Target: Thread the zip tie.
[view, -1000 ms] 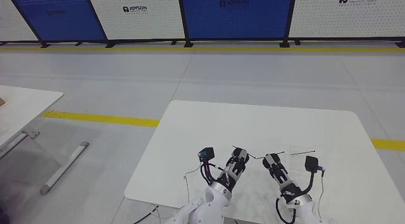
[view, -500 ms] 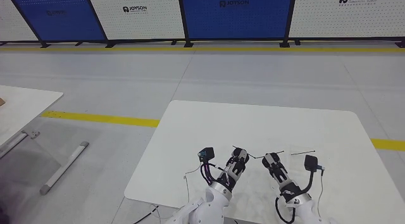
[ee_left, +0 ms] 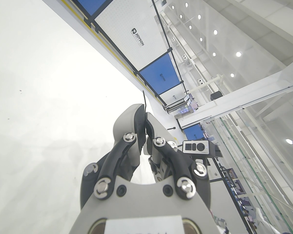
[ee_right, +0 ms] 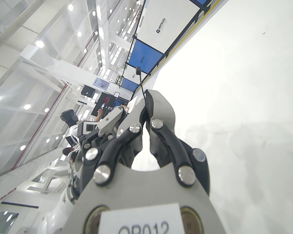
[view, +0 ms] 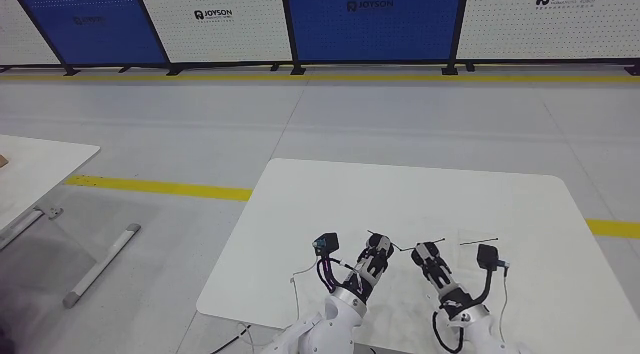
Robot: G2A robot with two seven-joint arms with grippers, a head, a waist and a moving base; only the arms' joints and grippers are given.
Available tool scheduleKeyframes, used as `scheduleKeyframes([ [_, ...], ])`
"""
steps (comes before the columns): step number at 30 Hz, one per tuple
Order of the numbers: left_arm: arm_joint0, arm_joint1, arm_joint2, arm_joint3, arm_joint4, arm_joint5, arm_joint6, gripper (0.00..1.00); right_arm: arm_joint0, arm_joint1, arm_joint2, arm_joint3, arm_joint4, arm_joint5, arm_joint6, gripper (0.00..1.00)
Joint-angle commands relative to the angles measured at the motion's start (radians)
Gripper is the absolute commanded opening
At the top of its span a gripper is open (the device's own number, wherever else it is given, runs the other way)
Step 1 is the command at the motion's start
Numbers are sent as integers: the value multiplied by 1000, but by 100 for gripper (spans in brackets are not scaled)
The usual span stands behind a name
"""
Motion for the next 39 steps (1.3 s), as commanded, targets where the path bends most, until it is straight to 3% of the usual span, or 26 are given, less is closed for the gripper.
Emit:
scheduleKeyframes([
  [1, 0, 0, 0, 0, 0, 0, 0, 0, 0, -1, -5, 3, 15, -12, 15, 0],
  [19, 0, 0, -1, 0, -7, -3, -3, 0, 1, -4, -5, 22, 29, -32, -5, 0],
  [25, 1, -7, -19, 0, -104, -35, -19, 0, 3, -7, -11, 25, 31, -37, -12, 0],
  [33, 0, -16, -51, 10, -244, -37, -21, 0, 6, -14, -17, 51, 61, -122, -56, 0],
  [39, 5, -18, -63, 11, -303, -53, -56, 0, 9, -16, -19, 62, 57, -110, -43, 0],
])
